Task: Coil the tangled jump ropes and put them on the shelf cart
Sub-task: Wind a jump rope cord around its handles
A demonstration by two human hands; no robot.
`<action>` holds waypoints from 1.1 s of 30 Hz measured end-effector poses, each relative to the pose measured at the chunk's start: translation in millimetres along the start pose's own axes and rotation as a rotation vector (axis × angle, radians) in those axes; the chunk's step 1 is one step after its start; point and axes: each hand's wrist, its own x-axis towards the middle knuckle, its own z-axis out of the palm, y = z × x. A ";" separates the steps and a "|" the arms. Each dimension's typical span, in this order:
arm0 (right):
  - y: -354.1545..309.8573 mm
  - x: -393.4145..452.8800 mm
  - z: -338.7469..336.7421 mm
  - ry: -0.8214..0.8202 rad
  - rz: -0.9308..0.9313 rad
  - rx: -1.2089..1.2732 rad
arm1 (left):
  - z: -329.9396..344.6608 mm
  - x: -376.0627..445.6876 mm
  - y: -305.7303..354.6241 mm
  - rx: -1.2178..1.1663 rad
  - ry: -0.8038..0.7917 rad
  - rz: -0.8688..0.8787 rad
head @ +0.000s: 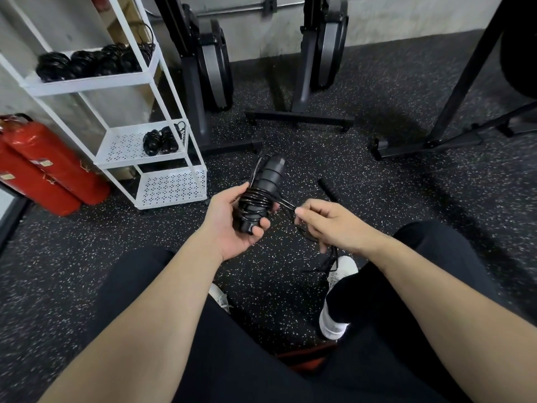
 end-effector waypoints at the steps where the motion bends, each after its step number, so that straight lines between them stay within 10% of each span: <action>1: 0.5 -0.4 -2.3 0.010 0.002 -0.005 | -2.2 -0.1 1.8 -0.016 -0.010 -0.003; 13: 3.5 0.9 -4.7 0.057 0.117 -0.024 | -12.4 -3.8 3.3 0.106 -0.178 -0.068; 33: 18.9 7.2 -14.9 0.014 0.201 0.029 | 6.1 -2.0 -8.6 1.286 -0.281 -0.123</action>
